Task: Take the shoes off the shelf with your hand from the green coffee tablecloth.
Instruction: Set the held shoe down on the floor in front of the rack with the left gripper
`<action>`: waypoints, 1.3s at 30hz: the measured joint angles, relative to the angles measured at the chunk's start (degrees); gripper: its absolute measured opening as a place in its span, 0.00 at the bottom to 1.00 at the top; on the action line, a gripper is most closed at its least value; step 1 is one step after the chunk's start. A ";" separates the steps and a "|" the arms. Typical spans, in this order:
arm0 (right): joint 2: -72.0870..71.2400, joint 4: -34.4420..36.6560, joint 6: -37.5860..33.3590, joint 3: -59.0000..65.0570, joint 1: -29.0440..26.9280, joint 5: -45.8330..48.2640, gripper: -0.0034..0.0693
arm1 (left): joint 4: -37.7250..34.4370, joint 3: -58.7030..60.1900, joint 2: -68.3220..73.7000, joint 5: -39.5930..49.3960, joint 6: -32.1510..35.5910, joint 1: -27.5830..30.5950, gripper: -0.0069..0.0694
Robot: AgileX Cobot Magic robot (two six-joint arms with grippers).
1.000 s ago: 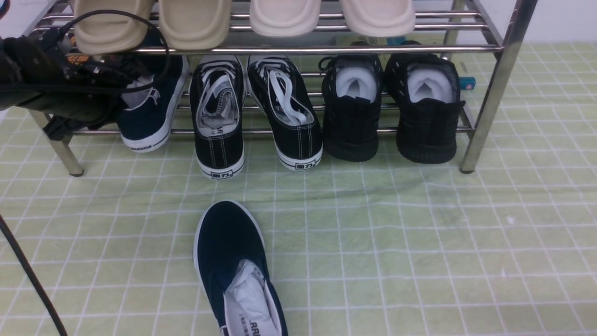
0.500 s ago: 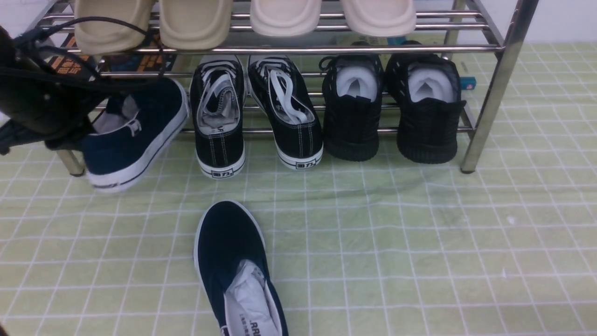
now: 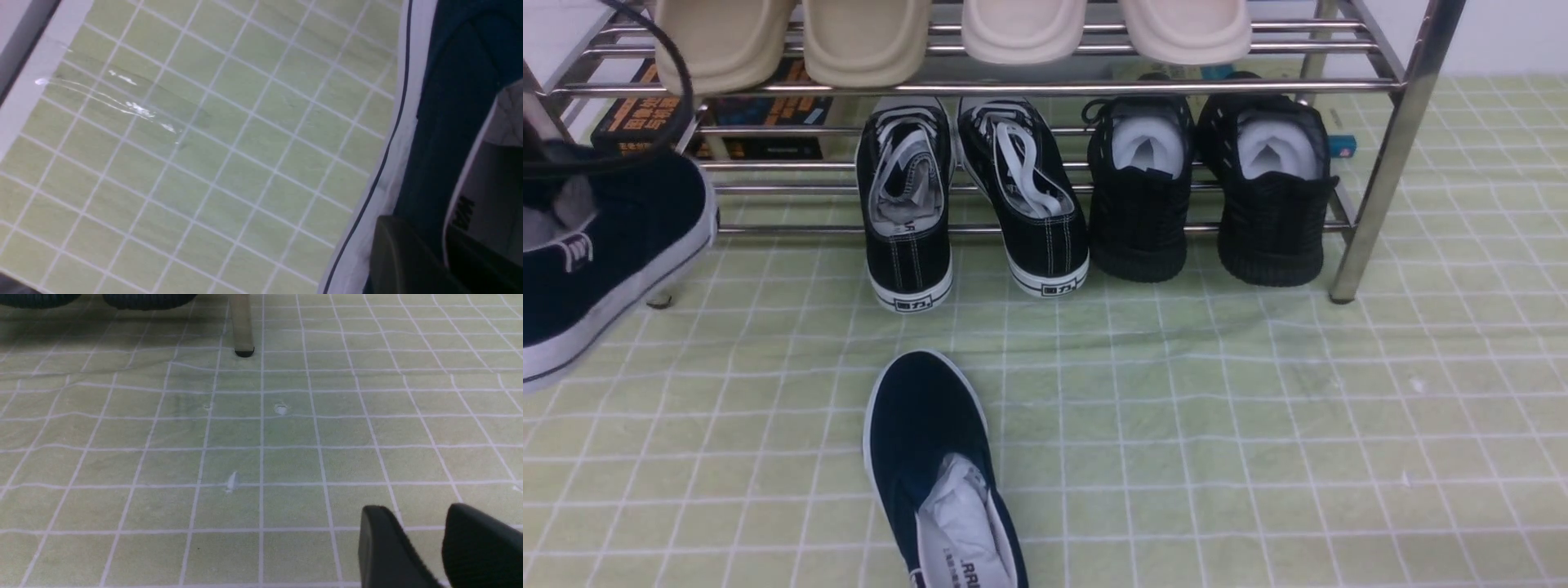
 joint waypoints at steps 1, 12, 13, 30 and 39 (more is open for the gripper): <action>0.00 0.00 0.00 0.00 0.00 0.00 0.38 | -1.36 0.83 -2.11 0.00 0.00 0.00 0.14; 0.00 0.00 0.00 0.00 0.00 0.00 0.38 | -23.72 18.92 -20.89 0.04 0.00 0.00 0.14; 0.00 0.00 0.00 0.00 0.00 0.00 0.38 | -25.59 20.62 -22.38 0.04 -0.06 0.00 0.14; 0.00 0.00 0.00 0.00 0.00 0.00 0.38 | -33.36 24.63 -24.63 -0.22 -0.45 0.00 0.14; 0.00 0.00 0.00 0.00 0.00 0.00 0.38 | -33.40 24.51 -12.22 -13.44 3.87 -13.70 0.14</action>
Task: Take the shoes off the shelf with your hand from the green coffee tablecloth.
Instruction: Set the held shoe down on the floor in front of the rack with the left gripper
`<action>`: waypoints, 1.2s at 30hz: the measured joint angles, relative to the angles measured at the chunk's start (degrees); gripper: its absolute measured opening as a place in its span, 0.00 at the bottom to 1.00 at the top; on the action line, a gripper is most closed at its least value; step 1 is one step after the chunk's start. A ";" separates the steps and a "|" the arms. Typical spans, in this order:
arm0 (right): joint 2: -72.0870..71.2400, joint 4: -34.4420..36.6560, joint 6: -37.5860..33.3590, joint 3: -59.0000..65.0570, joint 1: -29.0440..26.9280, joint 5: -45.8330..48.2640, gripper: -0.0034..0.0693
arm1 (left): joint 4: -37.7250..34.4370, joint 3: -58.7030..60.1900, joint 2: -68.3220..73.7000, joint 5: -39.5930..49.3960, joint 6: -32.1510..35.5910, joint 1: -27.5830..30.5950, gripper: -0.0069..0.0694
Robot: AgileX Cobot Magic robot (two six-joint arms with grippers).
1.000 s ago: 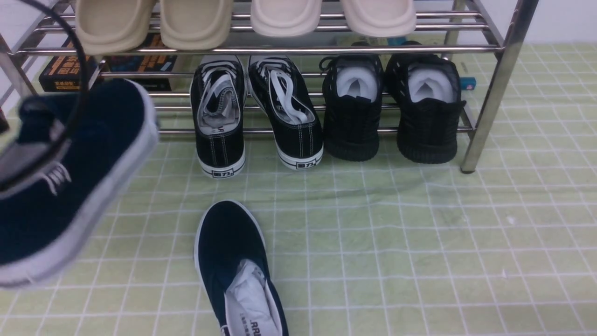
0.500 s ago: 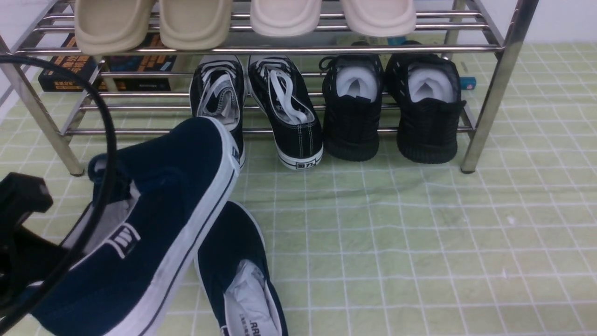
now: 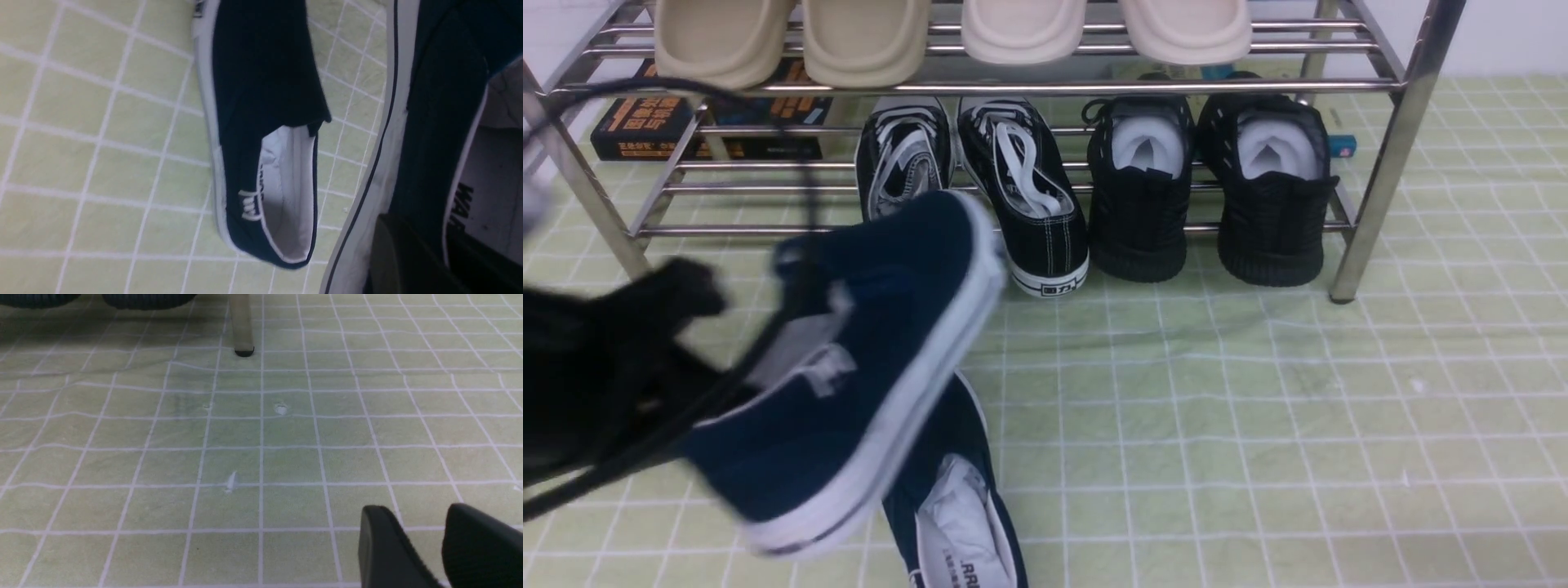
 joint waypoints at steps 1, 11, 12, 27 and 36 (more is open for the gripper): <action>0.00 0.00 0.00 0.00 0.00 0.00 0.38 | 0.54 -0.22 1.93 -1.90 0.00 -3.26 0.14; 0.00 0.00 0.00 0.00 0.00 0.00 0.38 | 22.62 -4.24 9.34 -6.70 -25.80 -29.30 0.14; 0.00 0.00 0.00 0.00 0.00 0.00 0.38 | 28.80 -4.30 9.44 -7.01 -33.43 -33.17 0.14; 0.00 0.00 0.00 0.00 0.00 0.00 0.38 | 71.19 -4.63 28.25 -16.57 -100.27 -59.58 0.19; 0.00 0.00 0.00 0.00 0.00 0.00 0.38 | 79.50 -5.02 29.14 -12.51 -118.27 -62.23 0.23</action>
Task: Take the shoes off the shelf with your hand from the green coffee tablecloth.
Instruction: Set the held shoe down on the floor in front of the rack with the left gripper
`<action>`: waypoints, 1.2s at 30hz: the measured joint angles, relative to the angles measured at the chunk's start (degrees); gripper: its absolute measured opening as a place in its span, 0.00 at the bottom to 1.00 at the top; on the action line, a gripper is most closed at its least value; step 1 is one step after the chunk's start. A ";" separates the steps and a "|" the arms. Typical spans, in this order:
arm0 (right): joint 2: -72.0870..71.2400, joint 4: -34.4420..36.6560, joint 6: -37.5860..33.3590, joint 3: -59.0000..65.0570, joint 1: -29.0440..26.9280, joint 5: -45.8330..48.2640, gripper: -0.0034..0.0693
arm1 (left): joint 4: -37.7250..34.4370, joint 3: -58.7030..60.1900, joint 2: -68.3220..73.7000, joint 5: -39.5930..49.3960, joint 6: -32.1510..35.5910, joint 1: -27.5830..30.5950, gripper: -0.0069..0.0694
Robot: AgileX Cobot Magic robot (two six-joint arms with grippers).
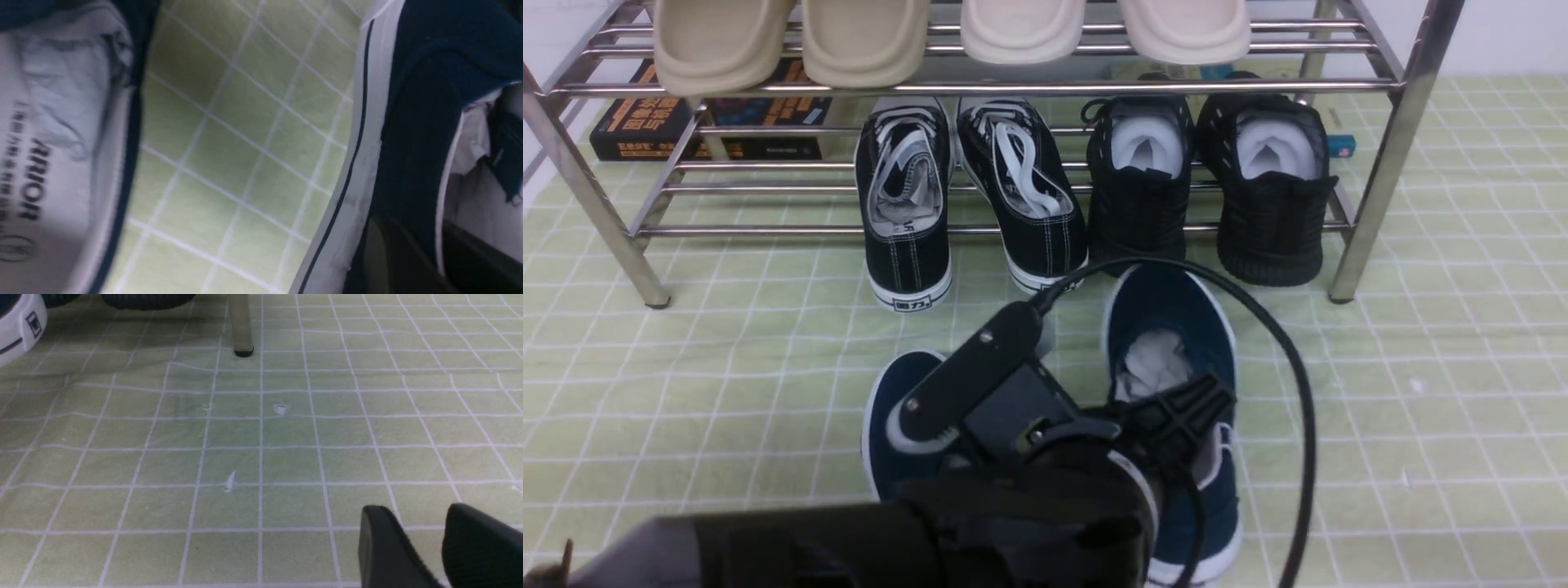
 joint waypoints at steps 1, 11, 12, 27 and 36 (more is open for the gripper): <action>0.00 0.00 0.00 0.00 0.00 0.00 0.38 | -0.15 0.00 0.00 0.41 -0.07 0.00 0.23; 0.00 0.00 0.00 0.00 0.00 0.00 0.38 | -9.16 -0.03 1.74 9.81 -3.54 -0.05 0.24; 0.00 0.00 0.00 0.00 0.00 0.00 0.38 | -8.23 -0.03 2.67 8.19 -3.99 -0.05 0.24; 0.00 0.00 0.00 0.00 0.00 0.00 0.38 | 3.32 -0.03 5.62 -3.08 -7.18 0.01 0.33; 0.00 0.00 0.00 0.00 0.00 0.00 0.38 | -4.62 -0.22 5.14 -5.31 10.64 0.01 0.51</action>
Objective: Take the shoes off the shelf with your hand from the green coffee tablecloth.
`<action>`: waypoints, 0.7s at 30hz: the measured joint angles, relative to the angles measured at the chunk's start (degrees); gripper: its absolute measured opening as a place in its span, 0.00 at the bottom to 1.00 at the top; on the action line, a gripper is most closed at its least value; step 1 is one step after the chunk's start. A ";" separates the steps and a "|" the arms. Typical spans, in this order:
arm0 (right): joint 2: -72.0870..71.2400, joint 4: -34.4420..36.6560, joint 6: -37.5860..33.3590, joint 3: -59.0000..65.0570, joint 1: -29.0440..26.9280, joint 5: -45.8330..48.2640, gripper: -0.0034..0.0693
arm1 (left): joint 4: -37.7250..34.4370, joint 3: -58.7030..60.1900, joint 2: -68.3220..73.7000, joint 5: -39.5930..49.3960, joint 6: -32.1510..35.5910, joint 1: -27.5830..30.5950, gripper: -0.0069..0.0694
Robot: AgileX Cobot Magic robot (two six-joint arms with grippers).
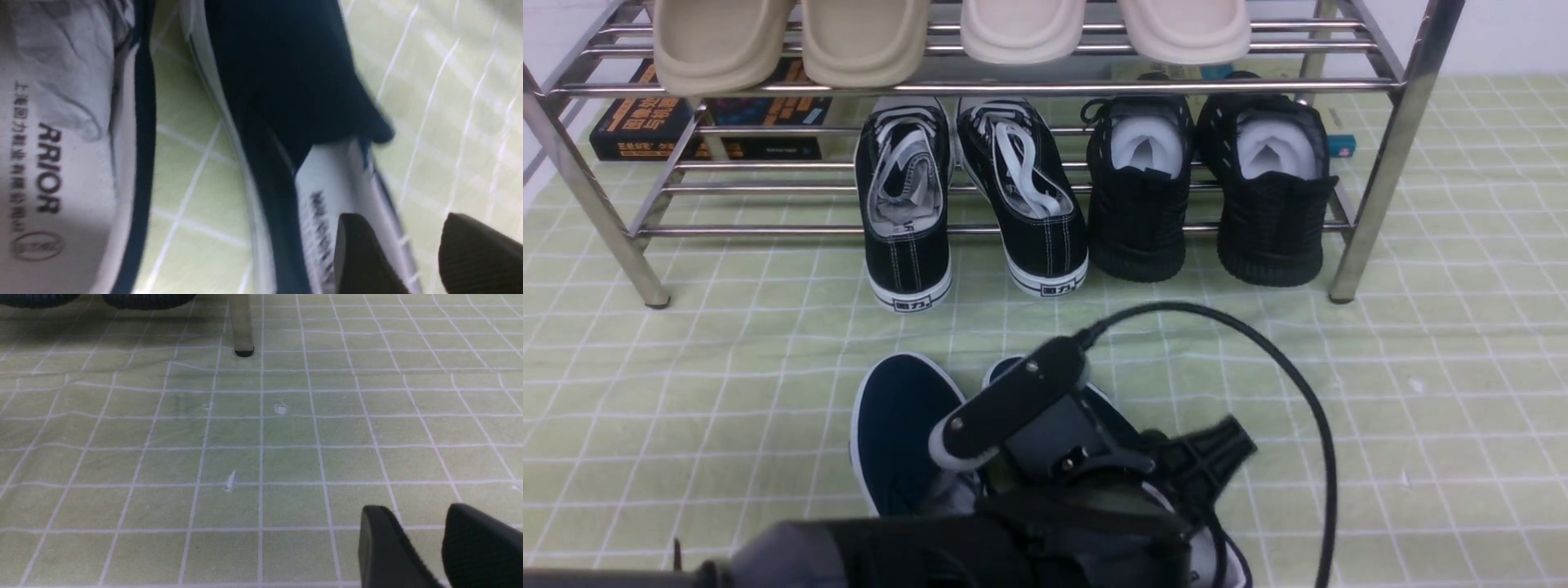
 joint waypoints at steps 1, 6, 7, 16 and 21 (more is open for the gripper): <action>0.00 0.00 0.00 0.00 0.00 0.00 0.38 | -1.94 -0.17 -0.59 -0.15 4.36 0.00 0.50; 0.00 0.00 0.00 0.00 0.00 0.00 0.38 | -11.15 -3.84 -8.21 3.89 30.13 0.00 0.41; 0.00 0.00 0.00 0.00 0.00 0.00 0.38 | -13.29 -5.31 -10.42 6.80 36.32 0.00 0.36; 0.00 -0.17 0.00 0.00 0.00 0.00 0.38 | -27.60 -14.34 -30.50 31.12 85.53 0.04 0.09; 0.00 -0.17 0.00 0.00 0.00 0.00 0.38 | -30.17 -6.96 -40.85 30.18 92.41 0.04 0.09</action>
